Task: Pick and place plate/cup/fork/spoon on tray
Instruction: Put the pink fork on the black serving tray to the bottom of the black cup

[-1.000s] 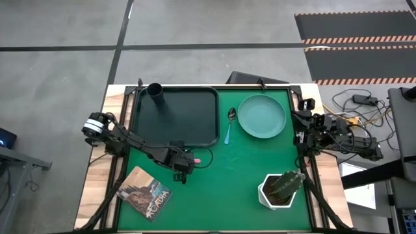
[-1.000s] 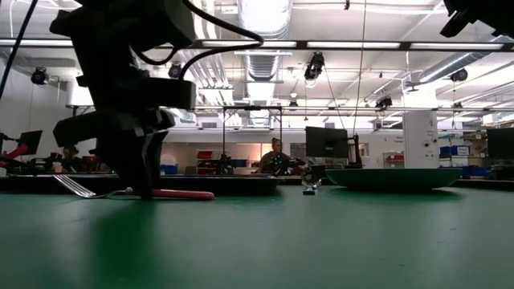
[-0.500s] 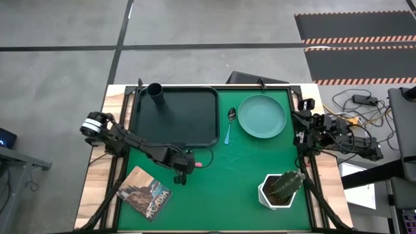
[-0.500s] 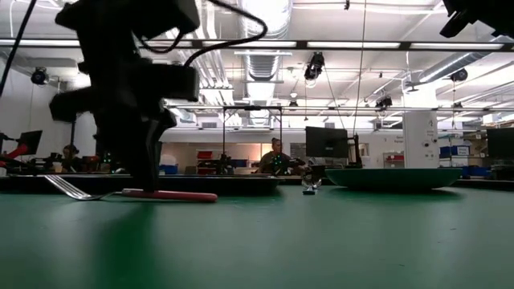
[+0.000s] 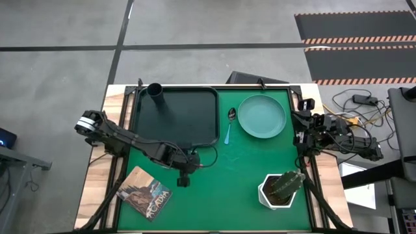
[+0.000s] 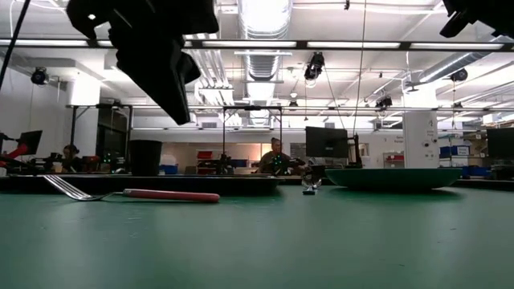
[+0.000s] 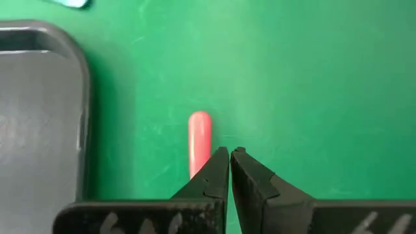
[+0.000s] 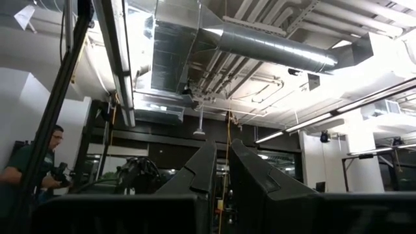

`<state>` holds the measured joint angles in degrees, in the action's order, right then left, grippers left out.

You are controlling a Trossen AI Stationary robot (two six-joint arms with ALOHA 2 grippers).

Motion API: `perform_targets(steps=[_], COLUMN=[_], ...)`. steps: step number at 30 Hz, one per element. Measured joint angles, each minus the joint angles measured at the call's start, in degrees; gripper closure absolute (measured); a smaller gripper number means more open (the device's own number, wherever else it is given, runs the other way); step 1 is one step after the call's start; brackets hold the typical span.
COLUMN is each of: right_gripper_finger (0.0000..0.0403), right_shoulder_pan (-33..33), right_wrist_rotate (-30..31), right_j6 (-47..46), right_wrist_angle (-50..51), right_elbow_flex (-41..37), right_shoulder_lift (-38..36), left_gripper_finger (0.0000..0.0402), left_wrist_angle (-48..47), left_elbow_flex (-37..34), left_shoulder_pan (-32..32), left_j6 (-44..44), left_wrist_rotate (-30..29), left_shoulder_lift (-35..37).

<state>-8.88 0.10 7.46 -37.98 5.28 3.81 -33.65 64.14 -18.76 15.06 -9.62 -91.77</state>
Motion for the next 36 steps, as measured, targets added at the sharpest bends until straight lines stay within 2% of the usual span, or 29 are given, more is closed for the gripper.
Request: perform_targets(steps=[5,15,27,36], right_gripper_finger=[0.0371,0.0371,0.0371,0.0371], right_shoulder_pan=[0.0,0.0,0.0,0.0], right_wrist_rotate=[-0.02,-0.02,-0.01,-0.02], right_j6=[0.0,0.02,0.01,-0.28], right_wrist_angle=[0.0,0.04,0.17,0.23], right_elbow_flex=[0.0,0.0,0.0,0.0], right_shoulder_lift=[0.0,0.0,0.0,0.0], left_gripper_finger=[0.0401,0.0396,0.0272,0.0263], left_wrist_angle=[-0.12,-0.09,0.65,3.08], left_elbow_flex=[-0.79,-4.55,-10.83,-13.42], left_shoulder_pan=[-0.18,-0.22,-0.11,-0.11], left_j6=[-0.88,2.97,7.09,7.07], left_wrist_rotate=[1.68,0.15,-0.41,-1.51], left_shoulder_lift=[0.0,-0.37,-0.85,-0.85])
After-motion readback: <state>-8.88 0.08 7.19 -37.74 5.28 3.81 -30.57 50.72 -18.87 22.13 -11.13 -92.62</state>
